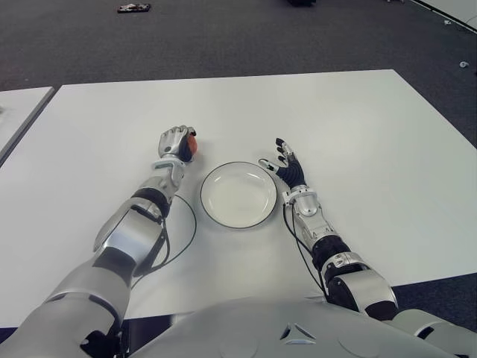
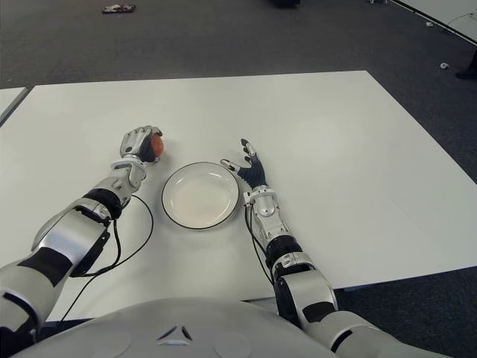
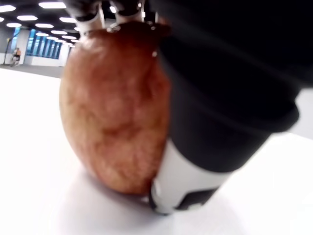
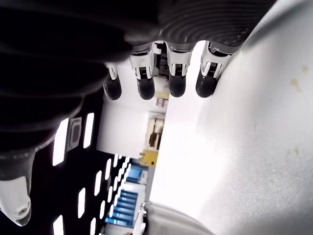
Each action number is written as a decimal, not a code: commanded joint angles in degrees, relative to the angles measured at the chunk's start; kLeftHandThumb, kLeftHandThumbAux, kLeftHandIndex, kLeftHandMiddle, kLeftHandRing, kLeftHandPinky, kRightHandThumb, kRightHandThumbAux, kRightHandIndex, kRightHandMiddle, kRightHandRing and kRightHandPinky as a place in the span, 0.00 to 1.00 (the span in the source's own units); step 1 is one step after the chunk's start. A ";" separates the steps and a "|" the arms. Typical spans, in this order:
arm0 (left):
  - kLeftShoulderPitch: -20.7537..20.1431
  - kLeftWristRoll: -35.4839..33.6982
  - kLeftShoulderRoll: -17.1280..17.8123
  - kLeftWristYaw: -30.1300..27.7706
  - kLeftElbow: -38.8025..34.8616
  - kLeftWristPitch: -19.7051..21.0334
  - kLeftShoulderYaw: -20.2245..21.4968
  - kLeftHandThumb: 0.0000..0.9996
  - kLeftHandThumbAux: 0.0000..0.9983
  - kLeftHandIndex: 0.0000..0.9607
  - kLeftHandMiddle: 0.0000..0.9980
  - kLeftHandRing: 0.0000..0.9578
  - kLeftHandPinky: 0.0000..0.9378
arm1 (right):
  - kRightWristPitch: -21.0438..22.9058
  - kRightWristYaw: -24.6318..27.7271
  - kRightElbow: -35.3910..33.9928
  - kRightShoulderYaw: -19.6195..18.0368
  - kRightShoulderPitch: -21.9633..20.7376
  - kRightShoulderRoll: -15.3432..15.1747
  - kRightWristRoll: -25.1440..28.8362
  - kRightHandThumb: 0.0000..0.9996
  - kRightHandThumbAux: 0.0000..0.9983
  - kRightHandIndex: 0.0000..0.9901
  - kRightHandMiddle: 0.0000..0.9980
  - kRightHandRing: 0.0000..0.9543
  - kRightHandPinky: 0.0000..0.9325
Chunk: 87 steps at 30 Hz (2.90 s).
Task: Put the apples into the plate.
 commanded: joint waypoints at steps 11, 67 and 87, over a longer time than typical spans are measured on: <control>3.07 -0.54 -1.61 -1.87 1.55 -0.50 1.89 0.75 0.70 0.46 0.83 0.86 0.87 | 1.49 0.12 0.81 0.05 1.02 -0.10 -0.26 0.03 0.58 0.00 0.00 0.00 0.00; -0.32 -24.40 -0.22 -12.25 -9.27 -20.21 26.29 0.75 0.70 0.46 0.89 0.91 0.86 | 0.64 0.41 3.00 0.39 -0.51 -0.33 -0.57 0.03 0.57 0.00 0.00 0.00 0.00; -0.02 -22.02 0.34 -10.55 -7.17 -19.22 25.48 0.75 0.70 0.46 0.89 0.91 0.85 | 0.97 0.59 2.80 0.24 -0.17 -0.38 -0.36 0.03 0.57 0.00 0.00 0.00 0.00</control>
